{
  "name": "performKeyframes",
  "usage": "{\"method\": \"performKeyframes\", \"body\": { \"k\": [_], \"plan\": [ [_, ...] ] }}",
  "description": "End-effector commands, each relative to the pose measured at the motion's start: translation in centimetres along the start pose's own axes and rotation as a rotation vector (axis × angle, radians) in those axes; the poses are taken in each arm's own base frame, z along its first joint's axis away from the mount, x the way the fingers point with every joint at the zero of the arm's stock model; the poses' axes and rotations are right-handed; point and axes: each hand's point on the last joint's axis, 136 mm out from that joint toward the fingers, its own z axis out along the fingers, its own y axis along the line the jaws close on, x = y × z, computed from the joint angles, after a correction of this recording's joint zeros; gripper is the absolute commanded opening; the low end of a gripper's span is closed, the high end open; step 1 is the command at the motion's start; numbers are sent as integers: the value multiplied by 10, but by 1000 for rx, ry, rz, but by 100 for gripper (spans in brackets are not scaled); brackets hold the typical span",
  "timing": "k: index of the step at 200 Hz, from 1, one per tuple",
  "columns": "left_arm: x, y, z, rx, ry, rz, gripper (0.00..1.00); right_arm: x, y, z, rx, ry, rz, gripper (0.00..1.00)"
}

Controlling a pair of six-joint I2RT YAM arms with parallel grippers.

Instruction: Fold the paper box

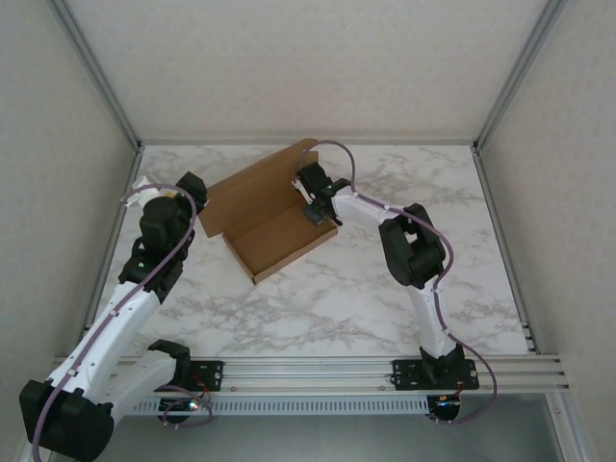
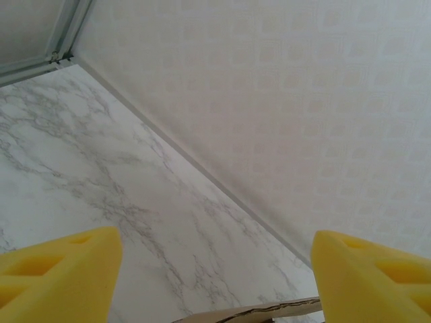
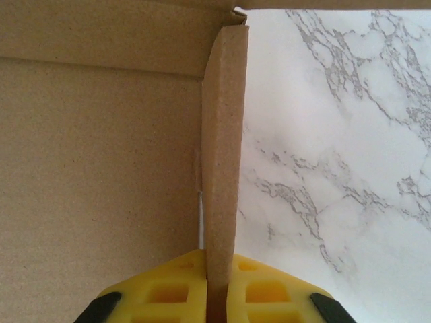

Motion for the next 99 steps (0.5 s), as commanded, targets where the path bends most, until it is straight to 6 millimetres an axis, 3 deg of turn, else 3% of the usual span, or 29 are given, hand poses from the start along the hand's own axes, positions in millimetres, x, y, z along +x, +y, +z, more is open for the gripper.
{"method": "performKeyframes", "body": {
  "k": [1,99],
  "plan": [
    [-3,0,-4,3,-22,-9,74,68,13,39,-18,255,-44,11],
    [-3,1,-4,0,-24,-10,75,79,11,41,-23,337,-50,20]
  ]
}}
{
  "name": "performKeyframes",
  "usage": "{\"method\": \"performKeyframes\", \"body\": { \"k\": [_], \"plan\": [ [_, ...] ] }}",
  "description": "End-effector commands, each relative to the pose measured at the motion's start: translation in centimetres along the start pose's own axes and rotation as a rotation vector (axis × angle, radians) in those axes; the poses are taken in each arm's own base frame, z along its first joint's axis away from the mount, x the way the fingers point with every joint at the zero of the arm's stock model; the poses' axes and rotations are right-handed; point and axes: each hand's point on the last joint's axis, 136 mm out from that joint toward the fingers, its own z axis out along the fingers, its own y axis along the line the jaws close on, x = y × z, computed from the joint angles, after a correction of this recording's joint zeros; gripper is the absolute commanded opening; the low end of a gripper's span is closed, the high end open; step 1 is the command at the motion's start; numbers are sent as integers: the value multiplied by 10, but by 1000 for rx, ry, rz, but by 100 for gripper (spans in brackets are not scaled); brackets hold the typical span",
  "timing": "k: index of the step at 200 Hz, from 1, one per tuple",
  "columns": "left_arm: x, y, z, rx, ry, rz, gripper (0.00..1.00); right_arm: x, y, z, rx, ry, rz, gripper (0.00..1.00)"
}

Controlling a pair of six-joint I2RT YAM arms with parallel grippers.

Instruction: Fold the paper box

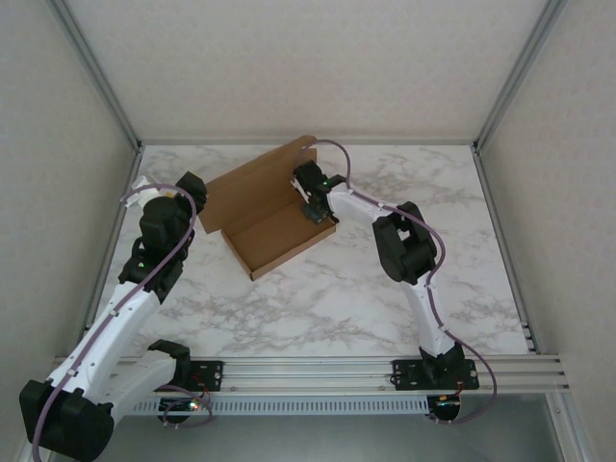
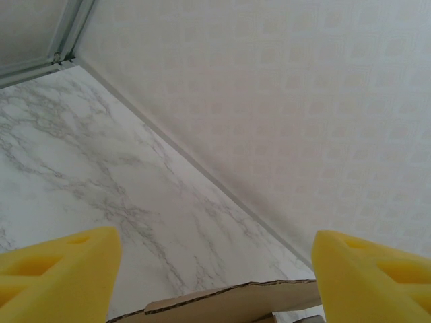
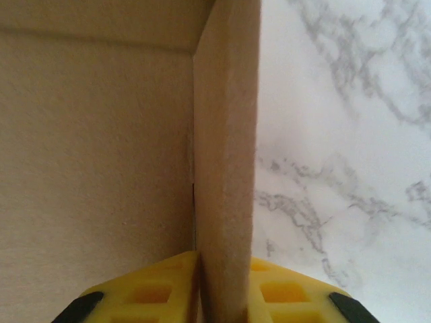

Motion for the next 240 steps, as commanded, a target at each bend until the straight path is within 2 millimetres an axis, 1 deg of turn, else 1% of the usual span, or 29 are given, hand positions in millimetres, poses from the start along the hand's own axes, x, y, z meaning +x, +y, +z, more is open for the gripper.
{"method": "performKeyframes", "body": {
  "k": [1,22,44,65,82,109,121,141,154,172,185,193,203,226,233,240],
  "plan": [
    [-3,0,-4,3,-22,-10,75,71,12,31,-32,264,-52,20],
    [-3,0,-4,2,-21,-9,75,73,12,33,-26,274,-50,19],
    [-3,0,-4,2,-23,-8,75,68,6,29,3,255,-38,15],
    [-3,0,-3,3,-22,-9,75,62,-5,20,54,242,-31,12],
    [-3,-1,-3,3,-21,-11,75,60,-19,14,134,252,-31,10],
    [-3,-1,-3,4,-21,-12,75,61,-34,6,272,270,-70,11],
    [-2,-1,-2,6,-21,-14,75,62,-33,4,288,278,-73,12],
    [0,-1,-1,7,-12,-15,75,67,-29,1,268,283,-36,15],
    [3,-2,1,10,0,-17,75,73,-29,0,256,290,-2,17],
    [11,-4,4,20,38,-14,74,87,-29,-4,231,295,84,22],
    [17,-5,5,24,64,-12,74,100,-31,-8,208,282,182,30],
    [21,-4,6,23,82,-8,74,107,-37,-14,213,269,245,34],
    [28,-2,5,25,109,-10,75,117,-42,-20,228,261,313,37],
    [50,8,6,13,182,12,77,142,-40,-30,238,269,404,39],
    [59,11,7,12,216,29,77,149,-36,-34,229,253,432,42],
    [73,11,10,20,269,52,77,154,-33,-38,211,233,462,47]
  ]
}}
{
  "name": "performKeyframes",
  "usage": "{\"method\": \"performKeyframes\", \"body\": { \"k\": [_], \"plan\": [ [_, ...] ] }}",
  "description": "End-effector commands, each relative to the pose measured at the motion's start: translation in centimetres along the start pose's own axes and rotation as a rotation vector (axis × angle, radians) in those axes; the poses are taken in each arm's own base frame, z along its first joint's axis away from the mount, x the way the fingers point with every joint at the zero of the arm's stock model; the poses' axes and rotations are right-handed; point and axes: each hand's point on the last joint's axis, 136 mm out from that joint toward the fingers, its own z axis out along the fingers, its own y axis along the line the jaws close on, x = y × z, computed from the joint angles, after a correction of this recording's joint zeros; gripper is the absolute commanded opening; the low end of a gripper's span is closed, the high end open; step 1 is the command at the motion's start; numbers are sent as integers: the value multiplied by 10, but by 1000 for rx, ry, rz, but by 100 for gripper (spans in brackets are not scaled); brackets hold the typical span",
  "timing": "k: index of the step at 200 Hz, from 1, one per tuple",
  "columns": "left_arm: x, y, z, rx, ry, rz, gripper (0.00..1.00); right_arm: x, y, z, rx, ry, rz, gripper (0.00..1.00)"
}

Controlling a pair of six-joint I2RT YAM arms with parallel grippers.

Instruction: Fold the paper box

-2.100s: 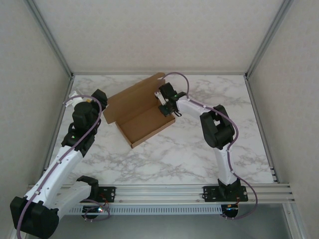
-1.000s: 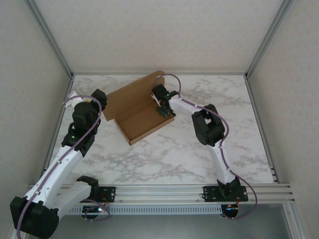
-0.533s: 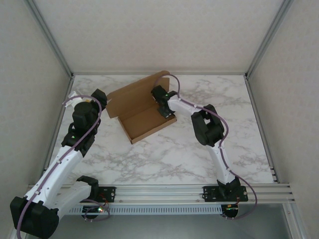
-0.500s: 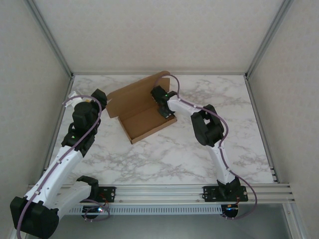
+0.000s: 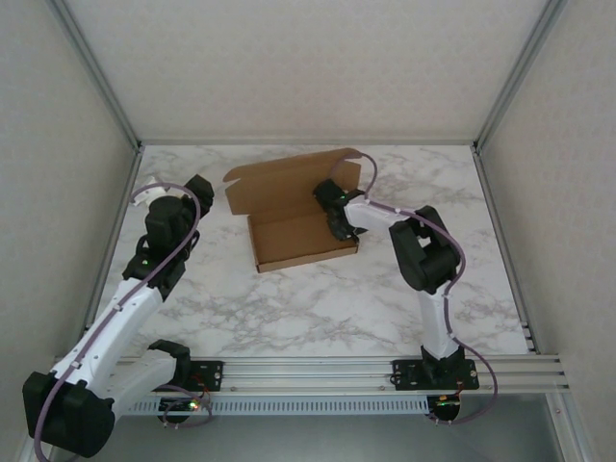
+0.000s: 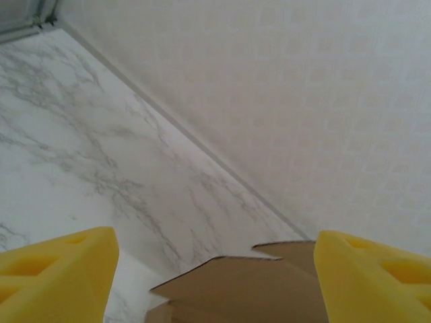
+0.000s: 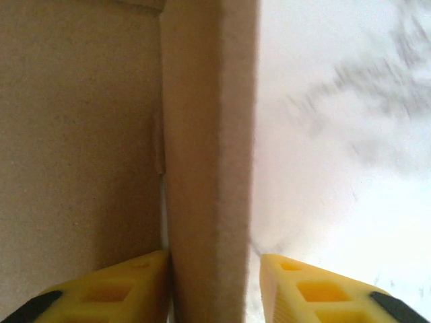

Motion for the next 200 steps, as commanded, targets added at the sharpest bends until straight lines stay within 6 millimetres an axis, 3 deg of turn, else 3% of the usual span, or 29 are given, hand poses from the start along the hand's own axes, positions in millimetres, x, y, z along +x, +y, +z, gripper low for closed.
{"method": "performKeyframes", "body": {
  "k": [1,17,51,97,120,153,200],
  "plan": [
    [44,8,7,1,169,53,77,43,-8,-3,-9,60,124,47],
    [79,12,14,6,312,104,76,50,-6,-17,-91,9,190,57],
    [131,17,17,26,504,238,77,38,-8,-65,-254,-164,271,78],
    [177,28,43,0,691,365,76,30,-3,-108,-452,-296,355,78],
    [204,28,55,33,772,349,73,33,-5,-115,-481,-320,371,78],
    [232,44,69,2,838,333,65,40,-8,-114,-494,-323,370,77],
    [247,60,69,-25,854,300,52,51,-8,-106,-494,-315,357,76]
  ]
}}
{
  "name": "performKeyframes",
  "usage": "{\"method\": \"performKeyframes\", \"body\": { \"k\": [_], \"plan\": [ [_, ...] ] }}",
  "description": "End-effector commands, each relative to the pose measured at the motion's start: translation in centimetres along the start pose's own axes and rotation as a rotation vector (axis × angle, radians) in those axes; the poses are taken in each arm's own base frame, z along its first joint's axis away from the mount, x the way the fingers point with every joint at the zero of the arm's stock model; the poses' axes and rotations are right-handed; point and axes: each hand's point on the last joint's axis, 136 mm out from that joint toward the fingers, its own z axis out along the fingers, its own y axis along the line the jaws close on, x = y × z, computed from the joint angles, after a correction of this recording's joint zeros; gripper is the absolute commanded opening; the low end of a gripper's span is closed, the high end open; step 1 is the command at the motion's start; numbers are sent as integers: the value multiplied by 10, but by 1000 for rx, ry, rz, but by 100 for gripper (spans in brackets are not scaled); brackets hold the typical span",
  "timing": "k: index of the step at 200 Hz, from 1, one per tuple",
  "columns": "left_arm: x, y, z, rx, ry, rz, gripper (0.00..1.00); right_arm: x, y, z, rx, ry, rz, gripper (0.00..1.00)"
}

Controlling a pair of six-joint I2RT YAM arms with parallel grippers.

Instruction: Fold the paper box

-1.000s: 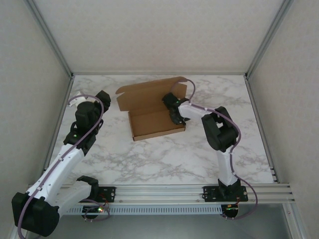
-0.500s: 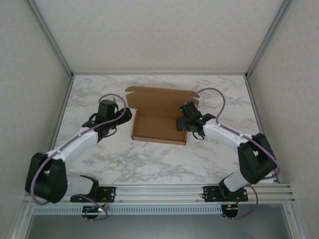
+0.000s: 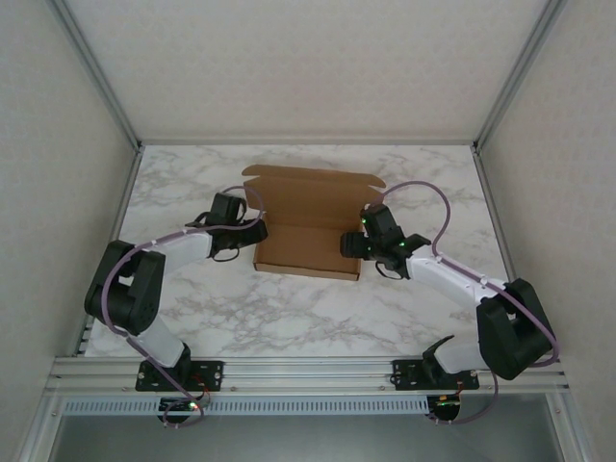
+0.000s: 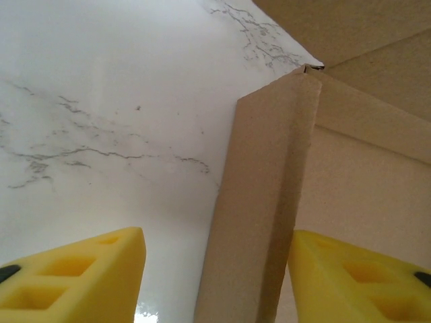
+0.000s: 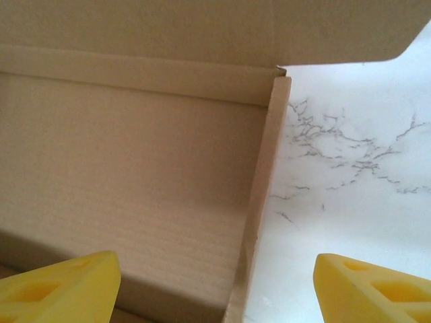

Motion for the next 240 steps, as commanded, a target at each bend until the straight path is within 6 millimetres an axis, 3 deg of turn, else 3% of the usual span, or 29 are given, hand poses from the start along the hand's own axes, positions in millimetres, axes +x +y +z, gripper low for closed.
{"method": "performKeyframes", "body": {
  "k": [1,47,58,81,112,138,180,240],
  "plan": [
    [9,3,7,7,16,-10,51,-2,-1,-4,-22,-24,4,75],
    [10,4,6,10,14,-28,40,-5,-5,-5,-26,-30,15,75],
    [6,-1,3,32,4,-29,42,-6,-4,-6,-39,-29,22,75],
    [-11,-21,-19,115,-76,-22,57,-5,1,-7,-83,-21,23,75],
    [-18,-25,-34,213,-113,-40,58,-6,1,-7,-136,-19,77,74],
    [-13,-12,-30,260,-99,-107,53,-4,-5,-2,-161,7,132,68],
    [-6,-9,-26,281,-90,-148,50,6,-22,11,-114,50,175,54],
    [4,-2,-20,280,-75,-182,46,16,-30,31,-88,97,190,39]
  ]
}}
